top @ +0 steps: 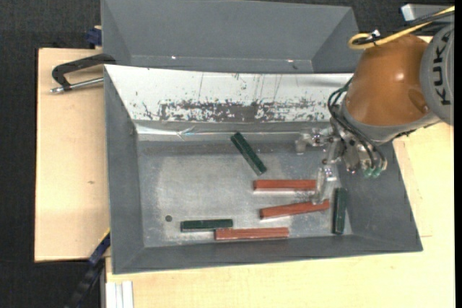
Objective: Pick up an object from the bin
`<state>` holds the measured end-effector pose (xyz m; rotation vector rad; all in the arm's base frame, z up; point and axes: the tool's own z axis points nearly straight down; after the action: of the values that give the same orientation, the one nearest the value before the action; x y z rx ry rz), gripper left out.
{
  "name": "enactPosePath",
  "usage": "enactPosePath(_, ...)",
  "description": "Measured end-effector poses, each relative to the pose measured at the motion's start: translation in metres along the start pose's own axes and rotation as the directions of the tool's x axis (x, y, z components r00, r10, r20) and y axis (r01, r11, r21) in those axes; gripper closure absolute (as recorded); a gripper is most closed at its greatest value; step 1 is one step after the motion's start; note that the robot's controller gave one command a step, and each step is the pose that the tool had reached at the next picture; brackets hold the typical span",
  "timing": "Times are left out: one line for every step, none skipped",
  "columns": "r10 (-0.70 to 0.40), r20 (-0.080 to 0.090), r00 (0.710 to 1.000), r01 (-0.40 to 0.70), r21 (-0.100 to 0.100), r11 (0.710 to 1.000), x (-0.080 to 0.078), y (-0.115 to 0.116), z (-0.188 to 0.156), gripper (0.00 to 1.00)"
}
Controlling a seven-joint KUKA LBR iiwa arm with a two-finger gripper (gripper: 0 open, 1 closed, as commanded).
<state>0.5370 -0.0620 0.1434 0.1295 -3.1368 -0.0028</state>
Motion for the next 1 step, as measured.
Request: enactPosePath(-0.15, 0.004, 0.989, 0.15, 0.003, 0.989, 0.0345, 0.0068, 0.0715, 1.0)
